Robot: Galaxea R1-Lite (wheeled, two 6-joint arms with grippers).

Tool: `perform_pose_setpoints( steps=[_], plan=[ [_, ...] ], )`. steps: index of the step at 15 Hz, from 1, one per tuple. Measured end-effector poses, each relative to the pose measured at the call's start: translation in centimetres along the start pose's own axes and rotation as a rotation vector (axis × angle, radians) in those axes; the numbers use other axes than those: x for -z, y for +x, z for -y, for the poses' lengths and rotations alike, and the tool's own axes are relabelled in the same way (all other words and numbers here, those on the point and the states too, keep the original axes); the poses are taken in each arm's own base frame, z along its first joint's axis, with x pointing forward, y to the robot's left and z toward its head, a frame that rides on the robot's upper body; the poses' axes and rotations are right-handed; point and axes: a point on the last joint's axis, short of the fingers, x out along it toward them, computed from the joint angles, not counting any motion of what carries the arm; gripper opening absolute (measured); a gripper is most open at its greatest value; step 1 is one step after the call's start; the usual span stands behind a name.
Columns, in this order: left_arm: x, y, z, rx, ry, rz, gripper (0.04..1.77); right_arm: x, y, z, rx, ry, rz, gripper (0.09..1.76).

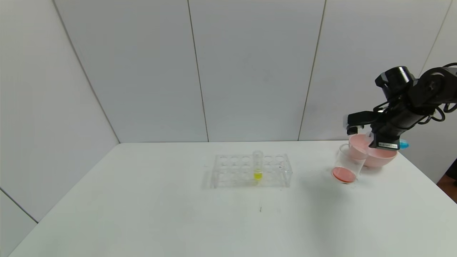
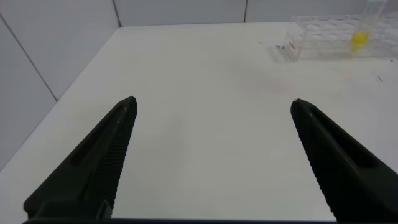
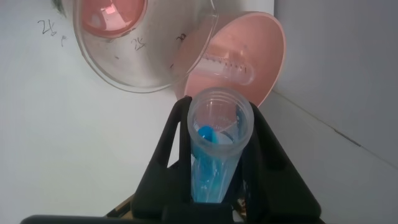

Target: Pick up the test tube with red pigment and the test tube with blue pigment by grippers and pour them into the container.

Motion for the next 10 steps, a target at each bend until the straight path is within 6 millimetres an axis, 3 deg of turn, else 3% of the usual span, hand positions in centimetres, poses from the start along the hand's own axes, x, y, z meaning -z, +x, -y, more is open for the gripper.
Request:
perform_pose_setpoints(
  steps=[10],
  plan=[
    [0.0,0.0,0.0,0.0,0.0,0.0,1.76,-1.6,0.1,-0.6,0.039,-0.088,-0.121,0.52]
  ],
)
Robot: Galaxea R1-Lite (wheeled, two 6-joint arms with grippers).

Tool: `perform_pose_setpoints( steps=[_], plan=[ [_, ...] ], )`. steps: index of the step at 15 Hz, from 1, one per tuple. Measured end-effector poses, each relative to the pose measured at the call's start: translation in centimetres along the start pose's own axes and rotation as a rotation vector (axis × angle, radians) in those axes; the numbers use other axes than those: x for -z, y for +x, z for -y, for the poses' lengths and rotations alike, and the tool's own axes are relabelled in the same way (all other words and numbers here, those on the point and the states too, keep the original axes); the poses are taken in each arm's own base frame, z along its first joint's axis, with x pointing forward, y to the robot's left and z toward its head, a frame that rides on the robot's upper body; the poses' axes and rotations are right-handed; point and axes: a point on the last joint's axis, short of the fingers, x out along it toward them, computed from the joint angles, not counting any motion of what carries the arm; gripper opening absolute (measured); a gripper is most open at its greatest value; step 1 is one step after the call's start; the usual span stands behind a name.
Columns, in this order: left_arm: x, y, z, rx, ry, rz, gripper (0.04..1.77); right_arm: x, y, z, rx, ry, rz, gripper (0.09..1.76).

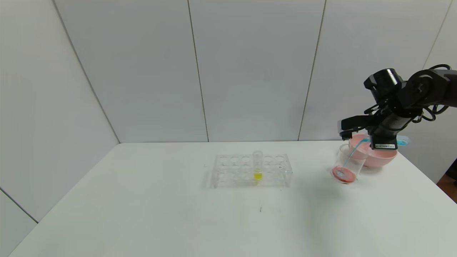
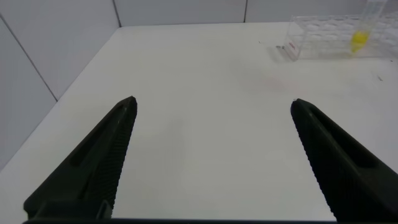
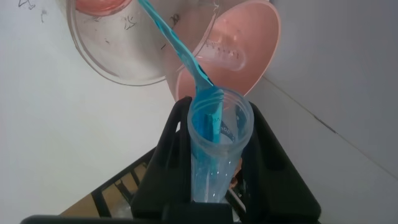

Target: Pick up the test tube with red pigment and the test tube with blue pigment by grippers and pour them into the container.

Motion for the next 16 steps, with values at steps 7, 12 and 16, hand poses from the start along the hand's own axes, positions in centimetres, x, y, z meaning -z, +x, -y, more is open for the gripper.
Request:
perform_pose_setpoints(
  steps=[7,12,16],
  plan=[
    [0.0,0.0,0.0,0.0,0.0,0.0,1.76,-0.6,0.2,-0.1,0.019,-0.045,-0.059,0.52],
    [0.0,0.0,0.0,0.0,0.0,0.0,1.76,-1.0,0.0,-0.2,0.035,-0.088,-0.095,0.52],
    [0.0,0.0,0.0,0.0,0.0,0.0,1.76,-0.8,-0.4,0.0,0.062,-0.137,-0.159,0.52]
  ],
)
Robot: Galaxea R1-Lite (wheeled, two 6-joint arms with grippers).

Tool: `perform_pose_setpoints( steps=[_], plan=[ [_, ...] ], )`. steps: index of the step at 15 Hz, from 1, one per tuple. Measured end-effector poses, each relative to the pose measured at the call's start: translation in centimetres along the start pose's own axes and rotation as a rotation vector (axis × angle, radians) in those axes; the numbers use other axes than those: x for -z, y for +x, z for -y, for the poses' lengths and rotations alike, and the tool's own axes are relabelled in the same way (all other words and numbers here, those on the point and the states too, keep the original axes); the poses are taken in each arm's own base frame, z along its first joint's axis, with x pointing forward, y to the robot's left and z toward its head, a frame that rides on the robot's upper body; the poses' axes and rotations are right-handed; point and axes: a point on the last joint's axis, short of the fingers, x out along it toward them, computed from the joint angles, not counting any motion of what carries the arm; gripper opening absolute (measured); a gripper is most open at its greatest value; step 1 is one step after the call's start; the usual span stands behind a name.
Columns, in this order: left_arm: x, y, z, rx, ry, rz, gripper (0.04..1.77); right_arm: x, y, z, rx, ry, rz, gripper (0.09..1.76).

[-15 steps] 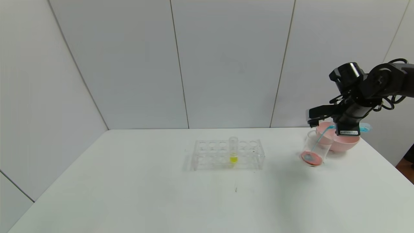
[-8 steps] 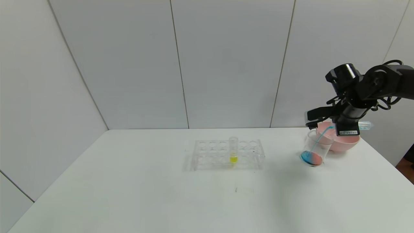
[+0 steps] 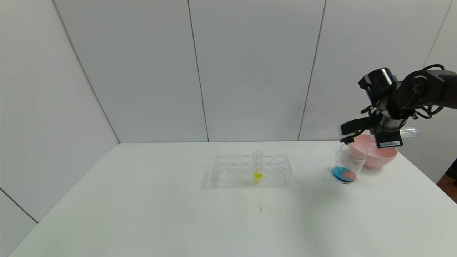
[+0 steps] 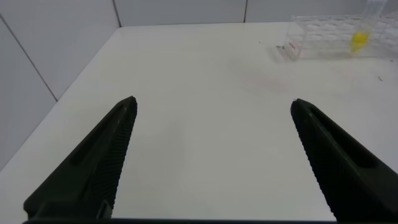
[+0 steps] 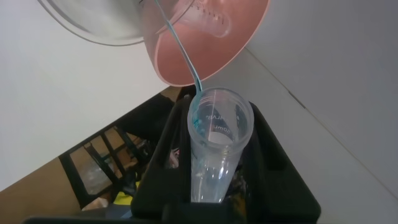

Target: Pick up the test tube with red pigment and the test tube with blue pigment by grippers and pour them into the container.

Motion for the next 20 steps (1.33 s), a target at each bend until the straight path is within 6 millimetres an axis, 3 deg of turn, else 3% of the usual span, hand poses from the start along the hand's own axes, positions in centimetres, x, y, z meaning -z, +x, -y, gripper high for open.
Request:
perform_pose_setpoints(
  steps=[11,16,20],
  plan=[
    [0.0,0.0,0.0,0.0,0.0,0.0,1.76,-0.5,-1.3,0.3,0.048,-0.055,-0.026,0.52],
    [0.0,0.0,0.0,0.0,0.0,0.0,1.76,1.3,-1.8,0.4,0.015,0.076,0.222,0.52],
    [0.0,0.0,0.0,0.0,0.0,0.0,1.76,3.1,-1.4,0.9,-0.057,0.286,0.557,0.52]
  ],
)
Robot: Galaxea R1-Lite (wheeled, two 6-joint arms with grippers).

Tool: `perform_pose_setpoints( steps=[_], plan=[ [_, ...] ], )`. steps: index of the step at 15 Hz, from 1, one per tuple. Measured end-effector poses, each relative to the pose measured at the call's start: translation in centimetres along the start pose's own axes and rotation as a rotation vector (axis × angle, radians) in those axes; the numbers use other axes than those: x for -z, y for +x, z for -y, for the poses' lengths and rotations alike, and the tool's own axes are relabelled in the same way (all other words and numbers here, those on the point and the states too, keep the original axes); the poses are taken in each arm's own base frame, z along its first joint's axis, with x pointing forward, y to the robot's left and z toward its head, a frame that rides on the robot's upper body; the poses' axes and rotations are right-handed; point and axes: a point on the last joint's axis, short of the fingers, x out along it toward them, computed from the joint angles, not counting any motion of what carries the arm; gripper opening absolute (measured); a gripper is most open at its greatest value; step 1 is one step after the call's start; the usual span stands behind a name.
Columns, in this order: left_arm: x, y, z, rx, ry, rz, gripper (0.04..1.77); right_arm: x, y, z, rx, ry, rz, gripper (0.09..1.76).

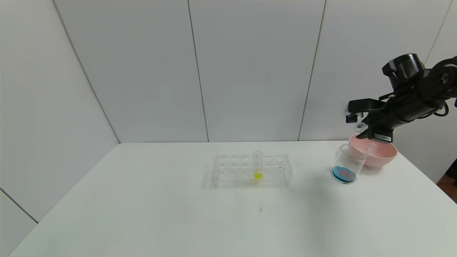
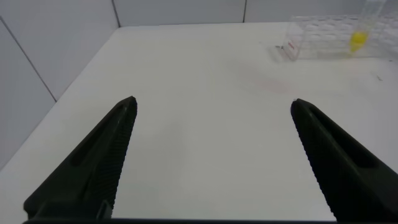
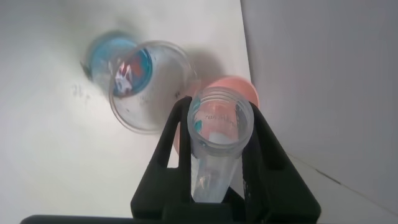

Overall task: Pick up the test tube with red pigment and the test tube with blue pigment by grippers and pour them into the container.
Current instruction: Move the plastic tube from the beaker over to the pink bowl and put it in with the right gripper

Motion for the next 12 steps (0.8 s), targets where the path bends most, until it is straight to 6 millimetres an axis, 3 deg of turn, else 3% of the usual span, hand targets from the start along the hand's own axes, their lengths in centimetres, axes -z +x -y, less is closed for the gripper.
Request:
perform_pose_setpoints(
  steps=[3,8,12],
  plan=[
    [0.0,0.0,0.0,0.0,0.0,0.0,1.76,1.35,-0.1,0.64,-0.033,0.221,0.125,0.52],
    [0.0,0.0,0.0,0.0,0.0,0.0,1.76,1.13,-0.26,0.49,-0.128,0.53,0.378,0.52],
    [0.0,0.0,0.0,0.0,0.0,0.0,1.76,1.04,0.29,0.41,0.022,0.666,0.596,0.52]
  ],
)
